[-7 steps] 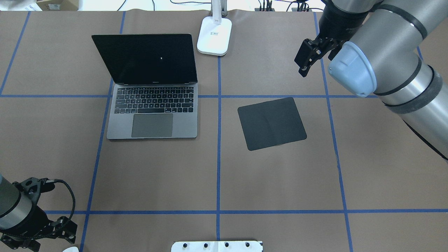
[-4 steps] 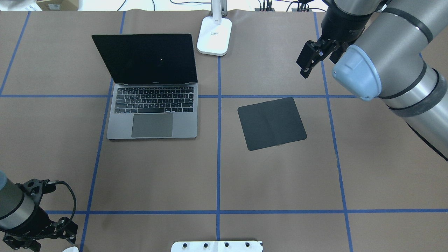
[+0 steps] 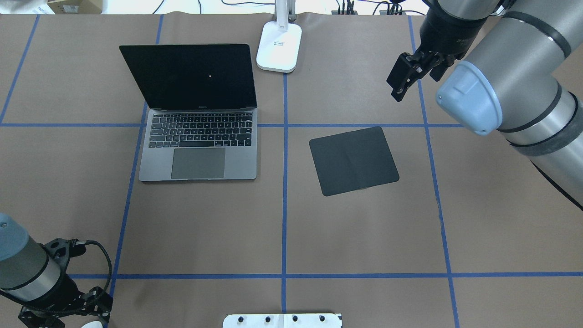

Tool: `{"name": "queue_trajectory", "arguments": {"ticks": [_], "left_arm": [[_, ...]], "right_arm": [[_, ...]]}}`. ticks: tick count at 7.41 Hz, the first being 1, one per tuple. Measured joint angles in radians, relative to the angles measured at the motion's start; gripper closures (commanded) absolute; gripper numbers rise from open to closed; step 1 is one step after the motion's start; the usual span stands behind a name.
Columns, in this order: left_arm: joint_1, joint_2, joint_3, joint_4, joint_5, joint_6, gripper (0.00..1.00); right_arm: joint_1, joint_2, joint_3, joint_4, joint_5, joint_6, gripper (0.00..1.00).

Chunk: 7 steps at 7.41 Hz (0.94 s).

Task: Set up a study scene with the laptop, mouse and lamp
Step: 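Grasp the white mouse with the left gripper while the right gripper hovers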

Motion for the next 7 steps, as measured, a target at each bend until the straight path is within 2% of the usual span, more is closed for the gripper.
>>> {"name": "queue_trajectory", "arguments": {"ticks": [7], "left_arm": [[0.037, 0.006, 0.027, -0.065, -0.023, -0.019, 0.02]], "right_arm": [[-0.006, 0.004, 0.012, -0.001, -0.003, 0.000, 0.00]]}}
